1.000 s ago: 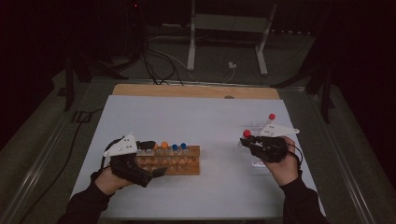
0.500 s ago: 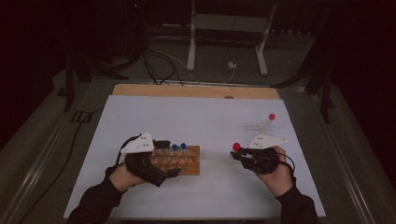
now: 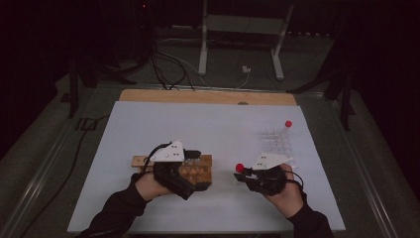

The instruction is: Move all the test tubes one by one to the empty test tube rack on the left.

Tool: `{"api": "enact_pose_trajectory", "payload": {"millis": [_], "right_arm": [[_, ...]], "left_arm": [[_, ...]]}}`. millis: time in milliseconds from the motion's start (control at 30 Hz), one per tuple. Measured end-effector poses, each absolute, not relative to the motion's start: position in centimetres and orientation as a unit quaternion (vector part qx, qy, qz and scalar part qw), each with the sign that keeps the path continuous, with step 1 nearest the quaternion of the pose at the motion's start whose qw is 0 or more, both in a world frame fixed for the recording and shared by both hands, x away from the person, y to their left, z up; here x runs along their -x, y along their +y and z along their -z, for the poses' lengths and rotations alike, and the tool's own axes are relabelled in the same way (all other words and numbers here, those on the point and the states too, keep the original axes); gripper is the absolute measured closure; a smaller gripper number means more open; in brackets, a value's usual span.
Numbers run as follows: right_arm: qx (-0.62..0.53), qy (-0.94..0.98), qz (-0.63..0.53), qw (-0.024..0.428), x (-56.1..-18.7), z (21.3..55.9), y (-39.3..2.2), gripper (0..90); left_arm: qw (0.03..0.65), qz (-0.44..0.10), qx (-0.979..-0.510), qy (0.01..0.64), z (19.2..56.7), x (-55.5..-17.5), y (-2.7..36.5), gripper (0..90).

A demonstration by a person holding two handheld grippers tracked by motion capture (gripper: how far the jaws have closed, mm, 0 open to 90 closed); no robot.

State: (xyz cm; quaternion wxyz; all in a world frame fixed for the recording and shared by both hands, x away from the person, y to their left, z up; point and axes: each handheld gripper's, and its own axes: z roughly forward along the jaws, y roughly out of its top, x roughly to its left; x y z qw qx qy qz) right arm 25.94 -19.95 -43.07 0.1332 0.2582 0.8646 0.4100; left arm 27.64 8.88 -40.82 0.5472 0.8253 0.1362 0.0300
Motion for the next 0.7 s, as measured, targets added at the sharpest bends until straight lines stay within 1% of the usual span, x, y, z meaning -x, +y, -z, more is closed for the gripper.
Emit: {"api": "enact_pose_trajectory", "payload": {"millis": [100,200,267,500,533,700], "right_arm": [[-0.253,0.866,-0.411,0.13,-25.8,43.1,-19.7,74.4],[-0.25,0.867,-0.412,0.126,-25.7,43.2,-19.5,74.4],[-0.247,0.869,-0.411,0.125,-25.6,43.2,-19.4,74.4],[-0.243,0.869,-0.413,0.124,-25.5,43.2,-19.2,74.4],[-0.243,0.869,-0.413,0.124,-25.5,43.2,-19.2,74.3],[-0.24,0.87,-0.413,0.124,-25.5,43.2,-19.2,74.4]], "left_arm": [[0.55,-0.027,-0.825,0.13,40.8,-27.7,8.0,5.0],[0.551,-0.026,-0.825,0.126,40.8,-27.6,7.2,8.5],[0.551,-0.024,-0.825,0.122,40.8,-27.6,6.6,13.6],[0.551,-0.027,-0.825,0.124,41.0,-28.0,4.9,24.3],[0.551,-0.03,-0.824,0.125,41.0,-28.1,4.7,27.6],[0.545,-0.033,-0.828,0.125,41.2,-28.3,3.8,38.7]]}}
